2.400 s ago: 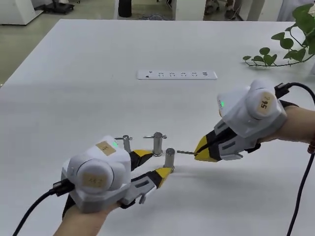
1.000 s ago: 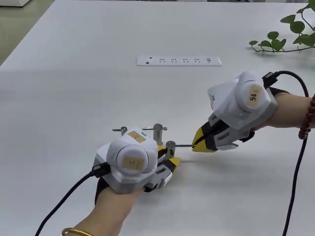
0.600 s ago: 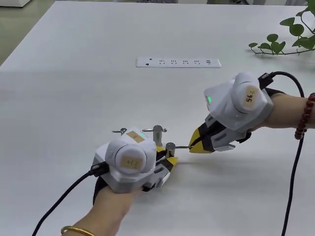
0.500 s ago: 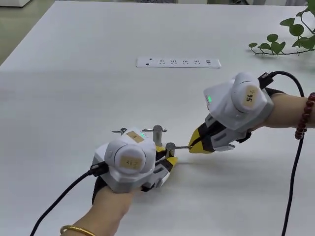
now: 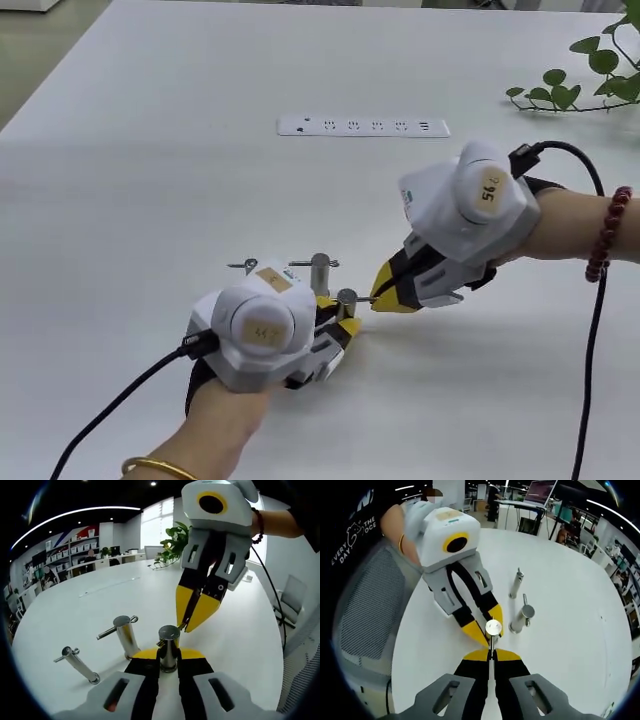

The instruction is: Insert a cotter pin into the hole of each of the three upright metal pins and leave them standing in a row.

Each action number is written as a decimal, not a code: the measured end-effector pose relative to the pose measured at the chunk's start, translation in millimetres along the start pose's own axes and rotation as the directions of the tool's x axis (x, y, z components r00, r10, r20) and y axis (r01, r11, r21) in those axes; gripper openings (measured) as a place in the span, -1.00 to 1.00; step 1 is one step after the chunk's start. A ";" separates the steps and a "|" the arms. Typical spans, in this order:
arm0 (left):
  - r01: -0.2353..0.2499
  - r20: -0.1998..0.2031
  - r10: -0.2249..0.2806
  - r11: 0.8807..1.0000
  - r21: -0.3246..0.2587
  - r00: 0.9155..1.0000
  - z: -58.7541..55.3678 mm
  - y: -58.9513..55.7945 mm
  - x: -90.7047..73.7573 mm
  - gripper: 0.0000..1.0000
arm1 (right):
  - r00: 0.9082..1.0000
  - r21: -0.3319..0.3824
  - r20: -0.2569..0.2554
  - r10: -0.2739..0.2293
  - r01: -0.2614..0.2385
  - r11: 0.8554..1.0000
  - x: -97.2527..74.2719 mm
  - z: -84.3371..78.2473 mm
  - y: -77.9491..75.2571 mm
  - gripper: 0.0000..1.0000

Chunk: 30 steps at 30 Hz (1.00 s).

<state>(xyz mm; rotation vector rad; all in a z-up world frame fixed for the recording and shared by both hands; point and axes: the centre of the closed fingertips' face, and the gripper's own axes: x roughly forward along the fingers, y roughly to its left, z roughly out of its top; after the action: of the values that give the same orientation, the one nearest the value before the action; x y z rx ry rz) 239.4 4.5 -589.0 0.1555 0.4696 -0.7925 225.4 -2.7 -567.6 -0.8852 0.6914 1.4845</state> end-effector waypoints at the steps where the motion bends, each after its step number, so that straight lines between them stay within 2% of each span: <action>1: -0.001 0.001 0.001 1.000 -0.001 1.000 0.0 0.1 0.0 -0.80 | 1.000 0.006 0.000 -0.001 0.001 1.000 0.4 0.3 -0.4 -1.00; 6: -0.005 0.003 0.005 1.000 -0.009 1.000 0.0 0.3 0.0 -0.80 | 1.000 0.037 0.002 -0.004 0.004 0.999 1.9 2.0 -1.0 -1.00; 12: -0.039 0.012 0.040 0.999 -0.035 0.999 -1.4 0.8 0.8 -0.79 | 1.000 0.073 0.006 -0.011 0.010 0.997 3.6 3.3 -0.2 -1.00; 19: -0.046 0.014 0.046 0.998 -0.038 0.999 -2.1 0.6 1.2 -0.79 | 0.999 0.108 0.025 -0.023 0.020 0.994 8.2 6.2 -3.0 -1.00; 26: -0.046 0.015 0.047 0.998 -0.040 0.999 -2.2 0.7 1.0 -0.79 | 0.999 0.109 0.039 -0.035 0.030 0.994 9.7 7.9 -3.2 -1.00; 30: -0.045 0.015 0.045 0.998 -0.040 0.999 -2.1 0.7 1.2 -0.79 | 0.998 0.139 0.044 -0.033 0.026 0.990 7.6 7.8 -0.4 -0.79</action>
<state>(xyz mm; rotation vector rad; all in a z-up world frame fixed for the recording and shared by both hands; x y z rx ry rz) 239.9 4.8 -591.4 0.1220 0.4648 -0.7395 224.7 7.9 -569.8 -0.7494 0.7351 1.4084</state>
